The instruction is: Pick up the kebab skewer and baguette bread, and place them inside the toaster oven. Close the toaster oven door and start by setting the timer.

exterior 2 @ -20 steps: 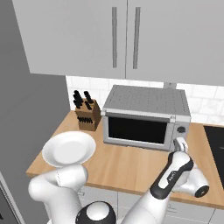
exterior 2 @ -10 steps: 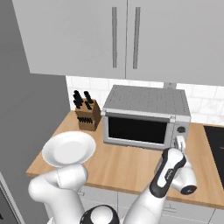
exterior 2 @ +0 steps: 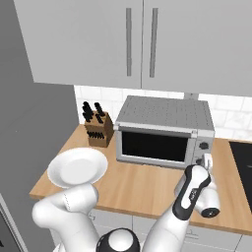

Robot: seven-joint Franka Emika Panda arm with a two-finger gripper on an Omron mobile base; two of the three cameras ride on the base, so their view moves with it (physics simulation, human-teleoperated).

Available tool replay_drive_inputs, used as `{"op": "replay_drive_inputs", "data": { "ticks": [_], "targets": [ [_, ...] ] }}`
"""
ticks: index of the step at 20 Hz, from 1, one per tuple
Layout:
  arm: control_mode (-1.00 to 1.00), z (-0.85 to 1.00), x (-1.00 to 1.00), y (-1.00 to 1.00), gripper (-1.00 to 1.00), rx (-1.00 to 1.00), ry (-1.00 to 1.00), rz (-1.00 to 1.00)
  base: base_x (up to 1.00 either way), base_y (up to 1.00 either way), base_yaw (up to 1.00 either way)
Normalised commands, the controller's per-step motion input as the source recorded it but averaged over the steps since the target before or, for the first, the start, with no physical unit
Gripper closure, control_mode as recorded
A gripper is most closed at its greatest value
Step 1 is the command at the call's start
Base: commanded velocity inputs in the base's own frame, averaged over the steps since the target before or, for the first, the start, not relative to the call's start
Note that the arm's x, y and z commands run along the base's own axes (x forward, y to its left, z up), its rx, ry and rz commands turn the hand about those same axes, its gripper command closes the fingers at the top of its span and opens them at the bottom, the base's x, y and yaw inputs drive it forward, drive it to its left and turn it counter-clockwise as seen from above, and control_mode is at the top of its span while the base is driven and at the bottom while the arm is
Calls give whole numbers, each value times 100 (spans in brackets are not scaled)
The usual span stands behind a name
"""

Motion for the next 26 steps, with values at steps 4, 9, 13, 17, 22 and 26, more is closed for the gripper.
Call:
{"op": "replay_drive_inputs", "data": {
  "ticks": [4,9,13,17,22,26],
  "targets": [
    [-100,-14,1,0,-100,6,0,-3,0,0,0],
    [-100,-12,1,1,-100,5,0,-3,0,0,0],
    [-100,-20,1,19,-100,2,-1,-3,0,0,0],
    [-100,-14,0,29,-100,0,0,-1,0,0,0],
    [-100,-1,10,8,-100,0,0,0,0,0,0],
    [-100,-4,29,0,-100,0,0,0,0,0,0]
  ]
}}
